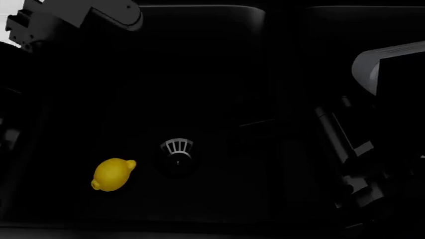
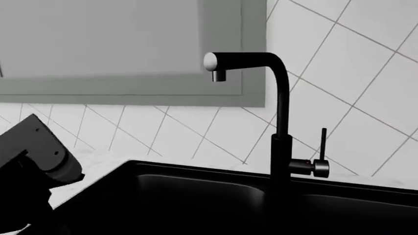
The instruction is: Pick the lemon from the sink and place it on the plate located on the counter
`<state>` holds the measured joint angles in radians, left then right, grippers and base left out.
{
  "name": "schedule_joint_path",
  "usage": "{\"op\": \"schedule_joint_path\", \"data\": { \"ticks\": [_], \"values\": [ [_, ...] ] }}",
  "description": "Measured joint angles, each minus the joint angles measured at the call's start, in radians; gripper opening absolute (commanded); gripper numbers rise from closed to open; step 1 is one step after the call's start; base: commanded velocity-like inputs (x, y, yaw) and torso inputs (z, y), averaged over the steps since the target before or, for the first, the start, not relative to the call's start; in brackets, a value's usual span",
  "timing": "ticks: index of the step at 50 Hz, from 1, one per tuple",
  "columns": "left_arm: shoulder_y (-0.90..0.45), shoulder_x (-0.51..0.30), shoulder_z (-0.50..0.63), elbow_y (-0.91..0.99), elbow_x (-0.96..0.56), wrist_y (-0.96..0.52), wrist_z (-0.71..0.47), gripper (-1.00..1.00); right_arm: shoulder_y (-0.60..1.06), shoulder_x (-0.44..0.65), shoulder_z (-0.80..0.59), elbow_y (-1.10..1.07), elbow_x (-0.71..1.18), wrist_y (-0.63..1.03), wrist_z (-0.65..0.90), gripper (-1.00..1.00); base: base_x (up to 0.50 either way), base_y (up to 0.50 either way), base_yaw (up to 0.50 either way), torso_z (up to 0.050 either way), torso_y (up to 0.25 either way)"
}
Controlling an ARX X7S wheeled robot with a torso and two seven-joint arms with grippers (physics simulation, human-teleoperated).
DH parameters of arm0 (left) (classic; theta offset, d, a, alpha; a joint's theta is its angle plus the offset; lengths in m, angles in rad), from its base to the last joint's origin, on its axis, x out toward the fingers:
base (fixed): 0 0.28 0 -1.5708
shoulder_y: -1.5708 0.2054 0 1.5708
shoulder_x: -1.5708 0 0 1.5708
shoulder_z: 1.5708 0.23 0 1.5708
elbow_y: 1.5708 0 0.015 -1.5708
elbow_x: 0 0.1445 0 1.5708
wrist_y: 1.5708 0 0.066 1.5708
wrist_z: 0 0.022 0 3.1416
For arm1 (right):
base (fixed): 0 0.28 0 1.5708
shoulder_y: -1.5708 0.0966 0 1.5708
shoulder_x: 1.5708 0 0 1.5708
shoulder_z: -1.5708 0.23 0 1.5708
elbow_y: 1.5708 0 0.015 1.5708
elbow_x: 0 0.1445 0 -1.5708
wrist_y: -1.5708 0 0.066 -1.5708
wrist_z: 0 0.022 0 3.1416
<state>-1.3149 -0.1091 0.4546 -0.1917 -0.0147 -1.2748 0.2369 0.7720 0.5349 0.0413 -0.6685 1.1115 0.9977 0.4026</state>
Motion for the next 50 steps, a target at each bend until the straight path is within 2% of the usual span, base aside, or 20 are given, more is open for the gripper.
{"op": "schedule_joint_path", "data": {
  "ticks": [11, 21, 28, 34, 50],
  "values": [
    [-0.11, 0.058, 0.126, -0.493, -0.024, 0.214, 0.062, 1.0, 0.0, 0.009, -0.005, 0.006, 0.004, -0.008, 0.006, 1.0, 0.0, 0.0, 0.0, 0.0, 0.0],
    [-0.181, 0.092, 0.407, -0.798, -0.265, 0.342, 0.07, 1.0, 0.0, 0.016, -0.006, 0.008, 0.008, -0.012, 0.009, 1.0, 0.0, 0.0, 0.0, 0.0, 0.0],
    [-0.204, 0.102, 0.628, -0.899, -0.43, 0.386, 0.082, 1.0, 0.0, 0.022, -0.001, 0.006, 0.017, -0.013, 0.014, 1.0, 0.0, 0.0, 0.0, 0.0, 0.0],
    [-0.21, 0.106, 0.771, -0.952, -0.525, 0.422, 0.098, 1.0, 0.0, 0.026, -0.001, 0.004, 0.02, -0.014, 0.017, 1.0, 0.0, 0.0, 0.0, 0.0, 0.0],
    [-0.212, 0.109, 0.967, -1.028, -0.565, 0.547, 0.171, 1.0, -0.001, 0.026, -0.023, 0.012, 0.0, -0.021, 0.015, 1.0, 0.0, 0.0, 0.0, -0.001, -0.004]
  ]
}}
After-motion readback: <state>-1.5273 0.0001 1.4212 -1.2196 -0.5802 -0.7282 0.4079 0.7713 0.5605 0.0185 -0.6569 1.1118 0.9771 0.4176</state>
